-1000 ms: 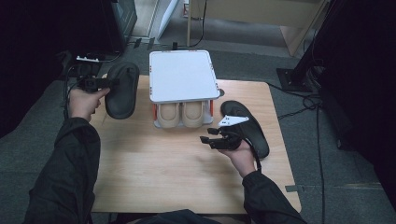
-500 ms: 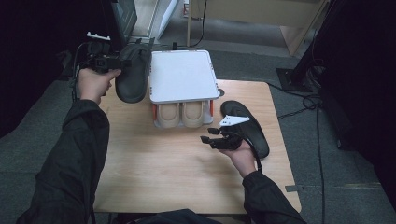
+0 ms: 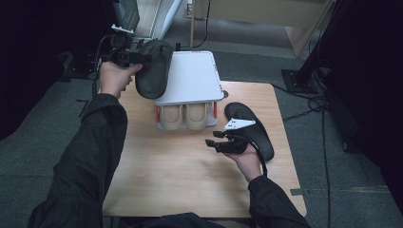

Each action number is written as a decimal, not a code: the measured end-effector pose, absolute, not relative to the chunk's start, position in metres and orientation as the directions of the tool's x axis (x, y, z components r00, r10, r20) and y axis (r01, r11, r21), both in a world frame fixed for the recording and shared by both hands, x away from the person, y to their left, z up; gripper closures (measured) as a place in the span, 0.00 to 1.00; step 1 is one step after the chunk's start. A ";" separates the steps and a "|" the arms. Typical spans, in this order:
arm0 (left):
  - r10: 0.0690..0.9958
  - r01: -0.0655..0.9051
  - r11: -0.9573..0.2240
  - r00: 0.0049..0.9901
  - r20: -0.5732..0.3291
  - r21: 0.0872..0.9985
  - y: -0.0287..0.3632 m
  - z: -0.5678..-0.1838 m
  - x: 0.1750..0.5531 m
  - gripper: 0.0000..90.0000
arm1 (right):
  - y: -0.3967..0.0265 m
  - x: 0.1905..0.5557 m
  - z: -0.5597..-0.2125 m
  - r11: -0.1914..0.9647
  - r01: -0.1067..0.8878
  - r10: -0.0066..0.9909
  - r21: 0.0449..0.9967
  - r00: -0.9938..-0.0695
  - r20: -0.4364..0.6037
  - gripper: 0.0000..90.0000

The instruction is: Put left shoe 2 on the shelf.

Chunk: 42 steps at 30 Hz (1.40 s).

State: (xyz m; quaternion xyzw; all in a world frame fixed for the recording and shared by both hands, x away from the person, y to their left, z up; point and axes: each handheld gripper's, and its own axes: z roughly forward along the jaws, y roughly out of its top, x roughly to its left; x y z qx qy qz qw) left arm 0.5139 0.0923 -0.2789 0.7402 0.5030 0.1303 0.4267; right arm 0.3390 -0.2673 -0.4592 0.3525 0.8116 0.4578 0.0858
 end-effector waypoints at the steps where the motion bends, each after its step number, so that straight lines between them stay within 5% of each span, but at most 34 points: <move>1: 0.855 0.634 -0.132 0.462 -0.236 0.762 0.089 -0.279 0.515 0.76 | -0.268 0.339 -0.459 0.331 0.493 0.651 0.804 -0.737 0.184 0.52; 29: 0.849 0.680 -0.175 0.471 -0.240 0.712 0.044 -0.318 0.537 0.75 | -0.284 0.324 -0.460 0.310 0.508 0.687 0.804 -0.704 0.180 0.52; 42: 0.823 0.645 -0.226 0.527 -0.210 0.730 0.059 -0.304 0.521 0.61 | -0.295 0.325 -0.456 0.281 0.511 0.706 0.812 -0.684 0.186 0.51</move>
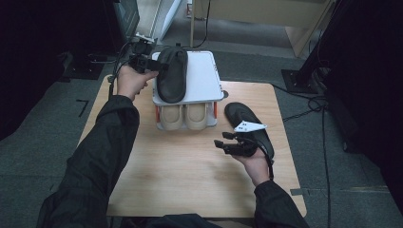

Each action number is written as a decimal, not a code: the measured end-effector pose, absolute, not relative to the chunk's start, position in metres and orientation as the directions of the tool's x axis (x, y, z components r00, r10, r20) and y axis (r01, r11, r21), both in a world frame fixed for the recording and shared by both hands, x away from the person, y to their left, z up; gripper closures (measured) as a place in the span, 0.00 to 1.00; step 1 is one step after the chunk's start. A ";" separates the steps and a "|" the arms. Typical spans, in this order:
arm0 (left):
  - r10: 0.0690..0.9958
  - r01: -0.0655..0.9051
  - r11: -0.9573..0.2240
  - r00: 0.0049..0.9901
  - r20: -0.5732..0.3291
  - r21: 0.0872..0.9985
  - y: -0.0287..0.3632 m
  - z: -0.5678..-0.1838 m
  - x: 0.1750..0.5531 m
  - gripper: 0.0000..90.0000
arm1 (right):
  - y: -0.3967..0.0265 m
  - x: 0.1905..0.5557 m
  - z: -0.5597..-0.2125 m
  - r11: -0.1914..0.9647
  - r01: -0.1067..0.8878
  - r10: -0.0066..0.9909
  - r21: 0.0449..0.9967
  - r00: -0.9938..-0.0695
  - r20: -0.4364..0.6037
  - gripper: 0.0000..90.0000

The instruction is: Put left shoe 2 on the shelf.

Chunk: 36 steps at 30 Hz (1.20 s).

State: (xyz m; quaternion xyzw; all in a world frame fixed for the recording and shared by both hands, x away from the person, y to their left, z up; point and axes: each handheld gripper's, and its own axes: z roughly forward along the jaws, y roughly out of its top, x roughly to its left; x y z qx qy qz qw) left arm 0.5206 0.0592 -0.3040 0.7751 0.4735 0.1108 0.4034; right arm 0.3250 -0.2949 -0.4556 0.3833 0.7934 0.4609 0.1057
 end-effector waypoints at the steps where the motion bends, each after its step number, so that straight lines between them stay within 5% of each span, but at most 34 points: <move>1: 0.826 0.638 -0.213 0.522 -0.212 0.740 0.062 -0.304 0.517 0.61 | -0.298 0.325 -0.455 0.280 0.510 0.711 0.813 -0.680 0.182 0.51; 20: 0.790 0.608 -0.313 0.593 -0.156 0.729 0.085 -0.310 0.479 0.60 | -0.350 0.332 -0.455 0.219 0.550 0.787 0.806 -0.588 0.187 0.55; 36: 0.792 0.603 -0.274 0.584 -0.180 0.749 0.099 -0.317 0.461 0.58 | -0.376 0.335 -0.453 0.235 0.544 0.810 0.805 -0.567 0.146 0.71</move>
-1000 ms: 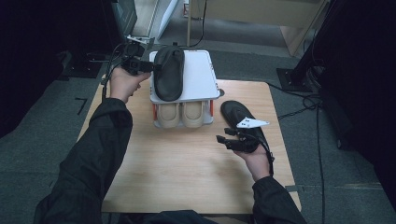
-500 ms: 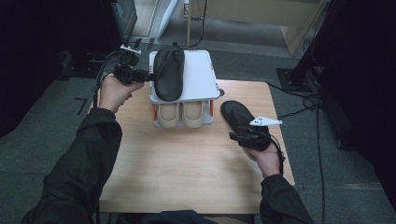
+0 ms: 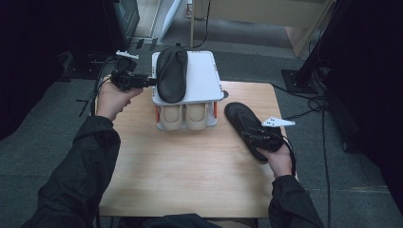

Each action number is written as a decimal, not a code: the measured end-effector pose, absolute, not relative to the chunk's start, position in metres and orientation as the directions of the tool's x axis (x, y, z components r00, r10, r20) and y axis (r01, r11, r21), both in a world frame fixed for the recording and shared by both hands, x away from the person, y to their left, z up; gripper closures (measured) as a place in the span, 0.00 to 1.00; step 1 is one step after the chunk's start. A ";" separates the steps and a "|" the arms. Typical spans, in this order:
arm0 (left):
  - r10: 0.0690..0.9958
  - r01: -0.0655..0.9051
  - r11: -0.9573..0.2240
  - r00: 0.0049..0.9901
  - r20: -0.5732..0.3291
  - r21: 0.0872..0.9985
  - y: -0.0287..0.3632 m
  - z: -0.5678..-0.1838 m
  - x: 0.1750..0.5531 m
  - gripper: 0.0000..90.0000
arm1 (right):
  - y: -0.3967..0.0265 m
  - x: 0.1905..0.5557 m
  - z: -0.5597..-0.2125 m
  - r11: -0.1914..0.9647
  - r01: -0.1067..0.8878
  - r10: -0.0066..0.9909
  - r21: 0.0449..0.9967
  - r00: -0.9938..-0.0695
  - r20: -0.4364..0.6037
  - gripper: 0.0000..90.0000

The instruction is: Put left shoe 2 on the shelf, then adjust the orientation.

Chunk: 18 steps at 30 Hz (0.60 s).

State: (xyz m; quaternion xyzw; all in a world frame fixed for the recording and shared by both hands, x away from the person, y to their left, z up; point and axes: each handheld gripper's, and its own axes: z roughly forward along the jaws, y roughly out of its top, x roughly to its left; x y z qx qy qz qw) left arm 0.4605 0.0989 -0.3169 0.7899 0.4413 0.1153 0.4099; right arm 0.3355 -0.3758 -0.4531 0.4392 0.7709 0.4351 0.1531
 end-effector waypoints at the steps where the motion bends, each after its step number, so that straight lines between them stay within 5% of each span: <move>1: 0.794 0.600 -0.276 0.583 -0.174 0.750 0.102 -0.318 0.458 0.58 | -0.377 0.336 -0.452 0.229 0.545 0.810 0.806 -0.566 0.153 0.74; 5: 0.802 0.598 -0.258 0.570 -0.177 0.758 0.113 -0.326 0.447 0.58 | -0.383 0.341 -0.451 0.221 0.550 0.814 0.805 -0.559 0.159 0.82; 18: 0.815 0.622 -0.229 0.543 -0.201 0.749 0.136 -0.363 0.428 0.56 | -0.396 0.355 -0.469 0.228 0.589 0.851 0.775 -0.508 0.135 0.80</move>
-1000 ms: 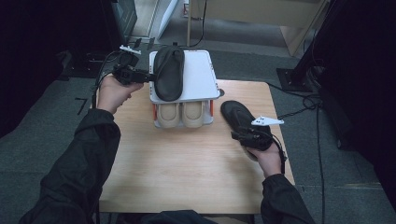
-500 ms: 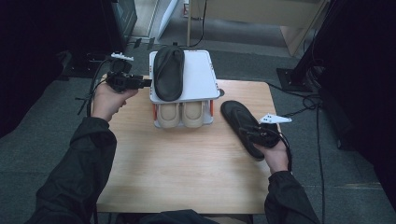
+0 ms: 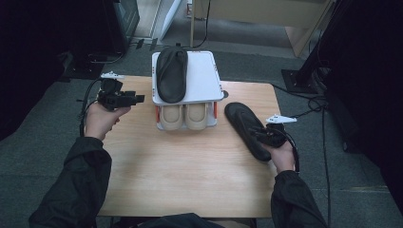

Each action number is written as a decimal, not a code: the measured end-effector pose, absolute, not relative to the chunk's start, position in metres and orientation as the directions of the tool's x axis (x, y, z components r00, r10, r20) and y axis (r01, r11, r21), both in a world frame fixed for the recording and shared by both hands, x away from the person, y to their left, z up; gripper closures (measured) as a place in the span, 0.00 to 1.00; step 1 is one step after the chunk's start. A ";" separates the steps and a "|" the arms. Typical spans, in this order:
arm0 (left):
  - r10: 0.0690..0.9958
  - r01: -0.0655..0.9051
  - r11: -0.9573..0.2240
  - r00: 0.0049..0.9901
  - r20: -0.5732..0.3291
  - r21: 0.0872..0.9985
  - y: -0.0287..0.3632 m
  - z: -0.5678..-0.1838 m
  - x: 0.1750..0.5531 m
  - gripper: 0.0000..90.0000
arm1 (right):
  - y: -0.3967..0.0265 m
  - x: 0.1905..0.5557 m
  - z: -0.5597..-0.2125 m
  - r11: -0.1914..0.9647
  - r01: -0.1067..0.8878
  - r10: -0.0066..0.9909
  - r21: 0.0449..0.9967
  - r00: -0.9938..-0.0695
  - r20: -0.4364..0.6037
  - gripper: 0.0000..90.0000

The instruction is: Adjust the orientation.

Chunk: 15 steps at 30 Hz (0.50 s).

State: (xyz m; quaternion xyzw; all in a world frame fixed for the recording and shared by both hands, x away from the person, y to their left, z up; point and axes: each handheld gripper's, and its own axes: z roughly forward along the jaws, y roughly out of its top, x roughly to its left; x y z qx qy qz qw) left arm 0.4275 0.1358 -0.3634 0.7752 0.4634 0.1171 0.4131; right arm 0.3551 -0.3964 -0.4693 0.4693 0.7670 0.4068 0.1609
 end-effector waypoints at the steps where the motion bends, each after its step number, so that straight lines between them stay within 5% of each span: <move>1: 0.816 0.621 -0.238 0.545 -0.194 0.747 0.135 -0.366 0.426 0.56 | -0.397 0.356 -0.470 0.223 0.590 0.854 0.776 -0.502 0.137 0.79; 15: 0.794 0.598 -0.235 0.573 -0.203 0.766 0.128 -0.397 0.412 0.55 | -0.401 0.362 -0.484 0.206 0.640 0.870 0.741 -0.466 0.161 0.82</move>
